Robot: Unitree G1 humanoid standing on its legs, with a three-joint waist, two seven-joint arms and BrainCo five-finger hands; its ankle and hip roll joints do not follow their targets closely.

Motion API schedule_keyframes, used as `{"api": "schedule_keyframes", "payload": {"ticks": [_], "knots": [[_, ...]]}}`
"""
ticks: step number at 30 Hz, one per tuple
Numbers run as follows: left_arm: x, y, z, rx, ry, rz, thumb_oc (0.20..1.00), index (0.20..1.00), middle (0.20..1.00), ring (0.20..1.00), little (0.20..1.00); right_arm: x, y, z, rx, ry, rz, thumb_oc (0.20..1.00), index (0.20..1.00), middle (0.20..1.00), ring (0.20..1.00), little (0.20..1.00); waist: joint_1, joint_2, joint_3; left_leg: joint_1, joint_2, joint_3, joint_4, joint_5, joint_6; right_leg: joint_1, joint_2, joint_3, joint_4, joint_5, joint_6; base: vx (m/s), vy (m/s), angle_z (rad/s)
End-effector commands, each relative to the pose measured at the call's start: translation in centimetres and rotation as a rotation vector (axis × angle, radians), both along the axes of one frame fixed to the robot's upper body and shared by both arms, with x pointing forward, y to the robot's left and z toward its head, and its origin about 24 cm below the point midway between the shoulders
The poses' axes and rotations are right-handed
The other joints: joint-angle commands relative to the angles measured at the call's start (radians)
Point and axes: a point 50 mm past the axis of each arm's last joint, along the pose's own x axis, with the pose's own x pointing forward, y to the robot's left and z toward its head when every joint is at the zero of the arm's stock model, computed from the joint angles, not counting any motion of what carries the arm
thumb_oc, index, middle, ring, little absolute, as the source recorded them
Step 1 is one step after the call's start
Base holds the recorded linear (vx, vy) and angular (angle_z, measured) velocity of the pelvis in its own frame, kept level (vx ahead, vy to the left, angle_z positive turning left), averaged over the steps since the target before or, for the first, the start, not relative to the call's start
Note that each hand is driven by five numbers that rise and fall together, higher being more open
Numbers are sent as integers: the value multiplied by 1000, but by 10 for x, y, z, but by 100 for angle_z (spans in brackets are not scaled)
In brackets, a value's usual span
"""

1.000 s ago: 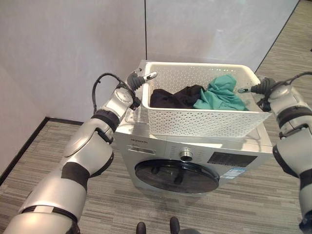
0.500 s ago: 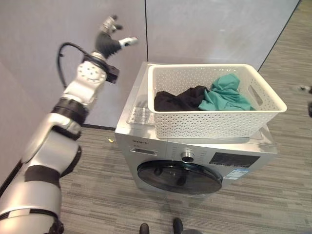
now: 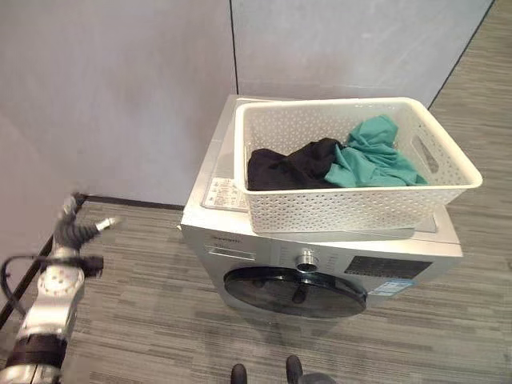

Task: Grab the laundry basket,head to the washer,open it,put in the laundry and shut it.

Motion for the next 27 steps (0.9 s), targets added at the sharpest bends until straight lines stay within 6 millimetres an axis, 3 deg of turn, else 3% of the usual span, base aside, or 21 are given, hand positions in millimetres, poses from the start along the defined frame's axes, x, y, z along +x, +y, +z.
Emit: {"api": "schedule_keyframes", "payload": {"ticks": [1, 2, 3, 7, 8, 9, 10, 12, 13, 14, 17, 21, 27], "knots": [[13, -12, 11, 5, -72, -64, 1000, 1000, 1000, 1000, 1000, 7, -8, 11, -63, 54, 41, 1000, 1000, 1000, 1000, 1000, 44, 1, -65, 11, 93, 29, 6, -41, -69, 13, -31, 7, 9, -39, 58, -22, -42, -4], [12, -11, 11, 4, -71, -62, 1000, 1000, 1000, 1000, 1000, 8, -8, 11, -63, 54, 44, 1000, 1000, 1000, 1000, 1000, 42, 1, -66, 11, 93, 29, 6, -41, -69, 12, -31, 8, 9, -39, 58, -38, -43, -5], [-4, -18, -10, -48, -38, -47, 1000, 1000, 1000, 1000, 1000, 0, 2, -22, 32, 133, 53, 1000, 1000, 1000, 1000, 1000, 57, -5, -57, 7, 93, 27, 6, -38, -68, 9, -31, 8, 9, -38, 55, -34, -39, -6], [-36, -30, -54, -134, 87, -24, 1000, 1000, 1000, 1000, 1000, -23, 33, -86, 221, 281, 80, 1000, 1000, 1000, 1000, 1000, 73, -14, -51, 5, 94, 27, 6, -36, -64, 7, -29, 6, 9, -38, 50, -22, -41, -1], [-52, -41, -85, -238, 175, 6, 1000, 1000, 1000, 1000, 1000, -29, 54, -112, 309, 335, 110, 1000, 1000, 1000, 1000, 1000, 77, -16, -47, 8, 96, 25, 6, -43, -63, 13, -27, 3, 9, -47, 49, 0, 0, 0], [-52, -41, -85, -238, 175, 6, 1000, 1000, 1000, 1000, 1000, -29, 54, -112, 309, 335, 111, 1000, 1000, 1000, 1000, 1000, 76, -16, -46, 10, 96, 25, 6, -44, -63, 14, -27, 2, 9, -48, 49, 1, -28, 4], [-58, -46, -98, -264, 226, 13, 1000, 1000, 1000, 1000, 1000, -27, 64, -122, 348, 343, 125, 1000, 1000, 1000, 1000, 1000, 77, -18, -44, 9, 96, 24, 6, -42, -62, 15, -26, 2, 9, -48, 47, -26, -17, 7], [-72, -61, -131, -307, 370, 24, 1000, 1000, 1000, 1000, 1000, -26, 92, -149, 442, 390, 162, 1000, 1000, 1000, 1000, 1000, 82, -22, -39, 7, 95, 21, 6, -38, -62, 14, -25, -1, 9, -49, 45, -48, -31, 7], [-83, -74, -158, -344, 491, 55, 1000, 1000, 1000, 1000, 1000, -26, 117, -171, 507, 457, 187, 1000, 1000, 1000, 1000, 1000, 87, -24, -39, 6, 96, 19, 6, -34, -63, 13, -25, -4, 9, -48, 44, -33, -27, 5], [-83, -74, -158, -344, 488, 55, 1000, 1000, 1000, 1000, 1000, -25, 118, -171, 506, 455, 188, 1000, 1000, 1000, 1000, 1000, 86, -24, -37, 6, 96, 18, 6, -34, -63, 14, -25, -4, 9, -48, 44, -27, -25, 4], [-100, -93, -188, -313, 678, 69, 1000, 1000, 1000, 1000, 1000, -15, 153, -190, 511, 550, 286, 1000, 1000, 1000, 1000, 1000, 91, -29, -39, 3, 97, 11, 6, -29, -65, 13, -24, -11, 9, -49, 42, -7, -11, 0], [-121, -102, -206, -258, 841, 80, 1000, 1000, 1000, 1000, 1000, 8, 176, -188, 399, 595, 465, 1000, 1000, 1000, 1000, 1000, 91, -37, -42, 0, 98, 14, 6, -27, -67, 8, -23, -12, 9, -50, 43, -7, -8, 0], [-126, -100, -208, -236, 875, 93, 1000, 1000, 1000, 1000, 1000, 31, 175, -167, 178, 586, 616, 1000, 1000, 1000, 1000, 1000, 79, -41, -45, -1, 101, 23, 6, -30, -70, 8, -23, -10, 9, -50, 45, 0, 0, 0]]}}
